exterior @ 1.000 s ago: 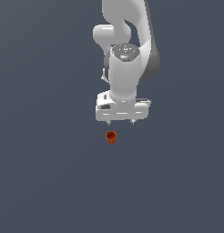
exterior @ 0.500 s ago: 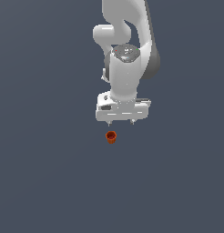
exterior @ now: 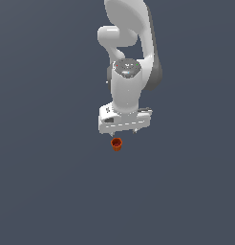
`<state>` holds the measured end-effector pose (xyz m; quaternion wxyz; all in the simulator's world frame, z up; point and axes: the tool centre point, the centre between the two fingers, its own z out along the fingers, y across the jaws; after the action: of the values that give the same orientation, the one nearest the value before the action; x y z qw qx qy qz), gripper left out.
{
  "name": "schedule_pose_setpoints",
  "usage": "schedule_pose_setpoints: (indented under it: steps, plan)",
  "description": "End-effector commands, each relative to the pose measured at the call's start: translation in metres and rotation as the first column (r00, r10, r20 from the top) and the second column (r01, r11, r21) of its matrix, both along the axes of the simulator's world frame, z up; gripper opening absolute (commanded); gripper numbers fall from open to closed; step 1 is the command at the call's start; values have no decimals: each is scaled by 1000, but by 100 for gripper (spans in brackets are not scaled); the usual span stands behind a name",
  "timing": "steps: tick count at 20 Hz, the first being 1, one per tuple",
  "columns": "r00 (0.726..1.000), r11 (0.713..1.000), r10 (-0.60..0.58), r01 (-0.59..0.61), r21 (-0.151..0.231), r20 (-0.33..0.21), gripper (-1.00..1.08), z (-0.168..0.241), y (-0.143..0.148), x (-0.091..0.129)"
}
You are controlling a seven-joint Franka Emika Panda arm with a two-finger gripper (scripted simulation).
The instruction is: Pick up the object and move it to a goal position.
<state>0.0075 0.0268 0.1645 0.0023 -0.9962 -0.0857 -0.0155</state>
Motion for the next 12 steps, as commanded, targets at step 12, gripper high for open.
schedule_pose_setpoints:
  steps: [12]
  plan:
    - [972, 973, 232, -232, -8, -25, 100, -63, -26, -9]
